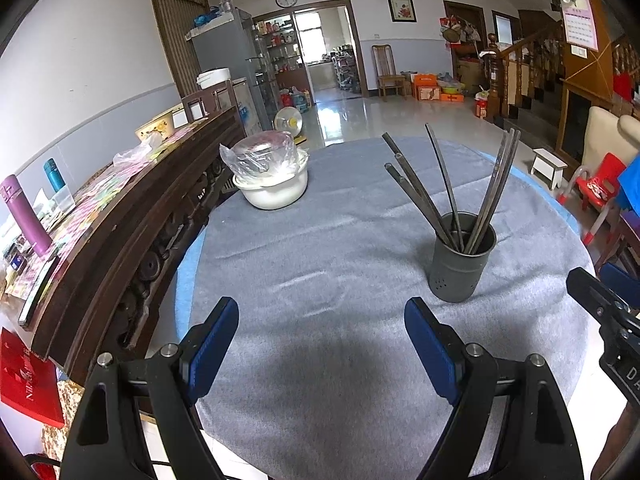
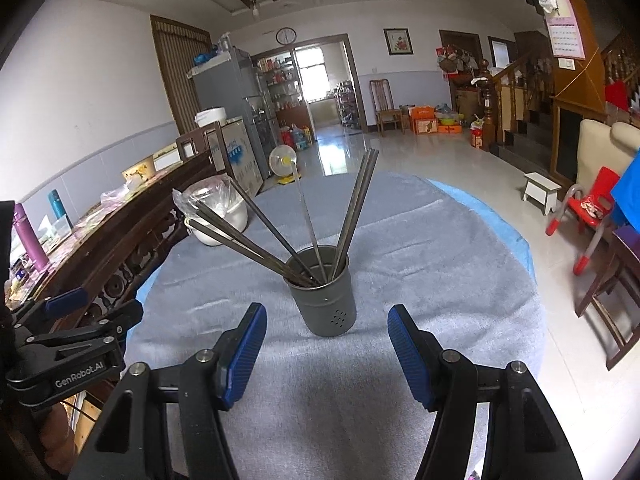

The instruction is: Organize utensils

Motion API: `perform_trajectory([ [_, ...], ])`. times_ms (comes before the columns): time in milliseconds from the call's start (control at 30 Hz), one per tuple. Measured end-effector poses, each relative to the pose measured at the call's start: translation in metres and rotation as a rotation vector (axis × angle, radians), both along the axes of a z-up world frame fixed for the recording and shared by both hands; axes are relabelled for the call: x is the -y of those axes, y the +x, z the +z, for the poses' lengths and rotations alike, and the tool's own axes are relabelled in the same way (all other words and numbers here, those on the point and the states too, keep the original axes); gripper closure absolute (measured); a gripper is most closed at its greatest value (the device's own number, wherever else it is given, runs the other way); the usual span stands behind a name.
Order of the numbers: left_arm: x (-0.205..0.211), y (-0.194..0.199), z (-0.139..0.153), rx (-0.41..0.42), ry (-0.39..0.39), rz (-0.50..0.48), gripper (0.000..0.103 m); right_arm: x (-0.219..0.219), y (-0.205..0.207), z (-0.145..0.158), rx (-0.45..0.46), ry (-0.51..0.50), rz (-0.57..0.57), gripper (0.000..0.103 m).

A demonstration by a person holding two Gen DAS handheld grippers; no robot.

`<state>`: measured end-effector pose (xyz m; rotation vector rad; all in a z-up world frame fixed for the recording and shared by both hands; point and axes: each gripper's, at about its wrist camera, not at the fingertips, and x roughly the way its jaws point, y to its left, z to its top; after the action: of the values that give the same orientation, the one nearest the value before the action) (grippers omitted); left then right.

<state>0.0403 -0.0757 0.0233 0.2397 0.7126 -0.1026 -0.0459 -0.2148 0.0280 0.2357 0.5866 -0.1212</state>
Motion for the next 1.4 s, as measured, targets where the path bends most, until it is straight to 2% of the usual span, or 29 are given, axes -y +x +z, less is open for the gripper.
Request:
perform_trajectory([
  [433,0.001,0.012,-0.001,-0.014,-0.004,0.003,0.018,0.001,0.024,-0.002,-0.021,0.023,0.01,0.035],
  [1400,0.005,0.013,0.008,-0.01,-0.009,0.018,0.018,0.01,0.025,0.016,0.014,-0.005,0.021,0.035],
])
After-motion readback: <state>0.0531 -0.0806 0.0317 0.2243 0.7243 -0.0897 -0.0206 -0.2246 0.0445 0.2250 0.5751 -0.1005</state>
